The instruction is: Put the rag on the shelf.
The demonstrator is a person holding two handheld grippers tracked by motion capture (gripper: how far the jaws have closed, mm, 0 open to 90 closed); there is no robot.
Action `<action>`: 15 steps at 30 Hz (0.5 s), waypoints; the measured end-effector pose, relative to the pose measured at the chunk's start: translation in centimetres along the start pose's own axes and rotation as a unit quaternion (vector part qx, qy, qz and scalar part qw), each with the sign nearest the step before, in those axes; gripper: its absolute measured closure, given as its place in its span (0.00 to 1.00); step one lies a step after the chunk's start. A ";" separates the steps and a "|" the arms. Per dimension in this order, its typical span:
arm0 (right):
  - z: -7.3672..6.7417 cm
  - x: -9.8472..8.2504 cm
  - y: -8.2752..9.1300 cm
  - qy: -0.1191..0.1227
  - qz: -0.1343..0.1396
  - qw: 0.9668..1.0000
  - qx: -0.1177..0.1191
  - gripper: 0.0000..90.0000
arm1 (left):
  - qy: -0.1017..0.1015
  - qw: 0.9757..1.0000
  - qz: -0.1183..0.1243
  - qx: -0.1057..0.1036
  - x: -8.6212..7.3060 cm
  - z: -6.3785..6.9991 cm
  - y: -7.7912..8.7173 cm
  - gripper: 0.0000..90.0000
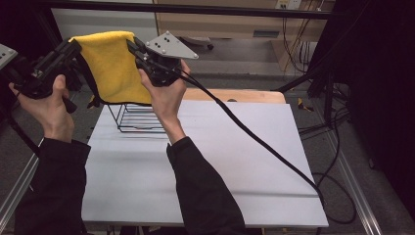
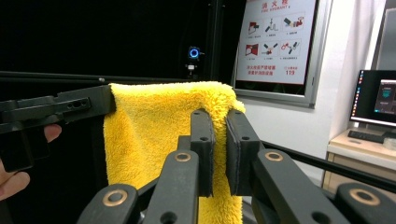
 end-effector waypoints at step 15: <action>1.2 2.5 -1.7 -0.003 0.019 1.000 -0.011 0.92 | -0.016 1.000 -0.001 0.003 3.0 -0.5 -2.7 0.88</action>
Point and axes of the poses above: each handheld gripper's, and its own axes: y roughly backward along the jaws, x roughly out of its top, z roughly to its right, the point moved 2 cm from there along -y, roughly forward along the jaws, and after that the axes turned 4 degrees about x, right-handed, at the moved point
